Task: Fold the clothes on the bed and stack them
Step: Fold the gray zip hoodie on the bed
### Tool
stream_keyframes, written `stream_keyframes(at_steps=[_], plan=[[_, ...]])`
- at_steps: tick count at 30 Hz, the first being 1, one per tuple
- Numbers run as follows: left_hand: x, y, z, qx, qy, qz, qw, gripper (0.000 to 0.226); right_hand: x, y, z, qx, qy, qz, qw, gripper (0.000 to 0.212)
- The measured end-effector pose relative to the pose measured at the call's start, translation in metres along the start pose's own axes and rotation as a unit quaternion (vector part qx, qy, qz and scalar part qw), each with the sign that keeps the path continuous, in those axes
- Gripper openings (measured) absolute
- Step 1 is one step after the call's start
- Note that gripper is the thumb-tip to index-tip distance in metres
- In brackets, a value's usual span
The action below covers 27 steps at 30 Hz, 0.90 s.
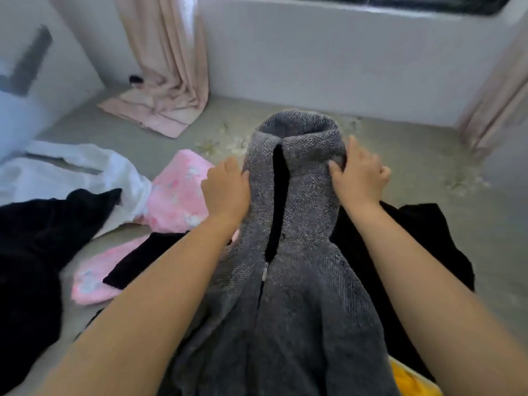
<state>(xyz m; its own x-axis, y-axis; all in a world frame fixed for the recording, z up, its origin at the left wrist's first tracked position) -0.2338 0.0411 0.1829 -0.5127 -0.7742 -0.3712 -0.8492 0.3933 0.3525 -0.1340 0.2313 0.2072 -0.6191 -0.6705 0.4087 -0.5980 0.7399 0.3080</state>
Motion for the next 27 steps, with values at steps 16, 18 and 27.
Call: stream_keyframes(at_steps=[16, 18, 27], plan=[[0.019, -0.241, 0.179, 0.319, 0.103, 0.174, 0.926, 0.059, -0.221, -0.265, 0.109, 0.329, -0.218, 0.168, 0.904, 0.087], [0.013, -0.261, 0.193, 0.346, 0.104, 0.164, 0.918, 0.062, -0.228, -0.282, 0.116, 0.350, -0.190, 0.188, 0.898, 0.061], [-0.025, -0.277, 0.204, 0.368, 0.081, 0.184, 0.908, 0.062, -0.293, -0.182, 0.048, 0.129, -0.104, 0.250, 0.954, 0.019]])
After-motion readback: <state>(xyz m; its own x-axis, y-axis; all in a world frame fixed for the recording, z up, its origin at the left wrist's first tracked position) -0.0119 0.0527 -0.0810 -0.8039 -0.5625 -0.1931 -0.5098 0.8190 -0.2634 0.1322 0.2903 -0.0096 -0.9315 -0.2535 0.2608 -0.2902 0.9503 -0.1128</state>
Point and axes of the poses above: each hand's wrist, its own y-axis towards the middle knuckle, its own z-axis out of the palm, x = y × z, the point moved 4 cm from there along y, towards the middle knuckle, and after that the axes turned 8 degrees about z, right-handed, at the moved point
